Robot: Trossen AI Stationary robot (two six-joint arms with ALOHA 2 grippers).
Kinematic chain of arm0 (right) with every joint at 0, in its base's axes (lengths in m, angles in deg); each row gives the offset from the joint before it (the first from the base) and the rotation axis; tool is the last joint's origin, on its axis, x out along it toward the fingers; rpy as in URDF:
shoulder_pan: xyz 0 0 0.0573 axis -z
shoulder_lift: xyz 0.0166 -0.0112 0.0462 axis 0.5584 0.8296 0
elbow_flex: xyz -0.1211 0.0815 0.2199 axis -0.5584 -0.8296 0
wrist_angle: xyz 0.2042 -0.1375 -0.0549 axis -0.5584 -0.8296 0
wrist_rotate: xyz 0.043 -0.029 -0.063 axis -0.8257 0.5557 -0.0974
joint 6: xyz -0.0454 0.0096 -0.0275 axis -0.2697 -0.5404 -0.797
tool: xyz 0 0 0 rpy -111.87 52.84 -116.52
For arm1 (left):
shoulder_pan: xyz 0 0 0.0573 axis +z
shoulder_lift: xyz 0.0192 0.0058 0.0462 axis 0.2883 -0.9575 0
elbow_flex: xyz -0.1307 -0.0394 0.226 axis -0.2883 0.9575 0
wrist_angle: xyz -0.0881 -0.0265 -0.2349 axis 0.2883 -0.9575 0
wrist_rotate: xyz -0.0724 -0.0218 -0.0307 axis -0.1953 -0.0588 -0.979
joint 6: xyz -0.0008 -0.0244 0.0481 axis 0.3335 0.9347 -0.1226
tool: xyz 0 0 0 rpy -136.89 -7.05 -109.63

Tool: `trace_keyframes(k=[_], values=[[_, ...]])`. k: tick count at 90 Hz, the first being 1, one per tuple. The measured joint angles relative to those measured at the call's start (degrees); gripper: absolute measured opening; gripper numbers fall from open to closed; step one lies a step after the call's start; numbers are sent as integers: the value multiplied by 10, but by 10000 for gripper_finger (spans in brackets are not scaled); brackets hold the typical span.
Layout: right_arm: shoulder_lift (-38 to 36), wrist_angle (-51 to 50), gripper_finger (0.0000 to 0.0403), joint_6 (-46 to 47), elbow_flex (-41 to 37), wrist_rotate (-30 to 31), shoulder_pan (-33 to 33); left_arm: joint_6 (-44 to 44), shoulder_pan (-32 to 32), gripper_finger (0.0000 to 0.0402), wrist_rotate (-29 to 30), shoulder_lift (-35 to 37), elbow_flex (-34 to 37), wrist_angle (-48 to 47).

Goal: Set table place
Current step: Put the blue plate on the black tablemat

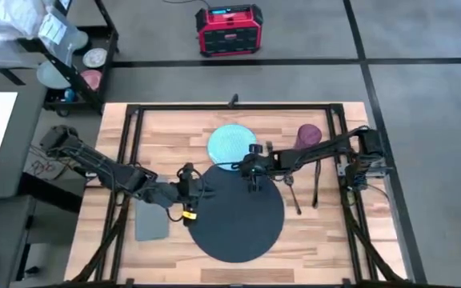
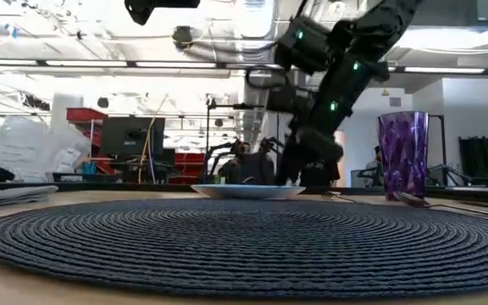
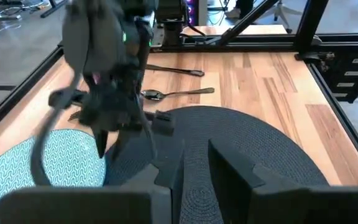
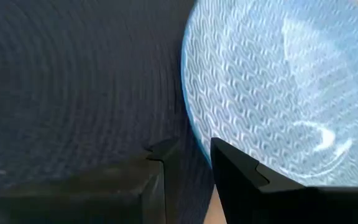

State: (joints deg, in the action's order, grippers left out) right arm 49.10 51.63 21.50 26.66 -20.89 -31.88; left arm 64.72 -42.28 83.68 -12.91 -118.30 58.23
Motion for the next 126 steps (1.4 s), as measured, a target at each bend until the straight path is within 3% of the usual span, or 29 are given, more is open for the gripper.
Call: trace_keyframes(k=[21,59,77,126], values=[[27,32,75,-40,0,102,-21,-6,0,59,0,0,0,1],[62,68,43,-41,2,141,-16,-4,0,59,2,0,0,1],[61,62,5,-43,0,208,-18,-4,0,59,2,0,0,1],[57,43,0,-7,28,207,-45,-5,0,58,2,0,0,1]])
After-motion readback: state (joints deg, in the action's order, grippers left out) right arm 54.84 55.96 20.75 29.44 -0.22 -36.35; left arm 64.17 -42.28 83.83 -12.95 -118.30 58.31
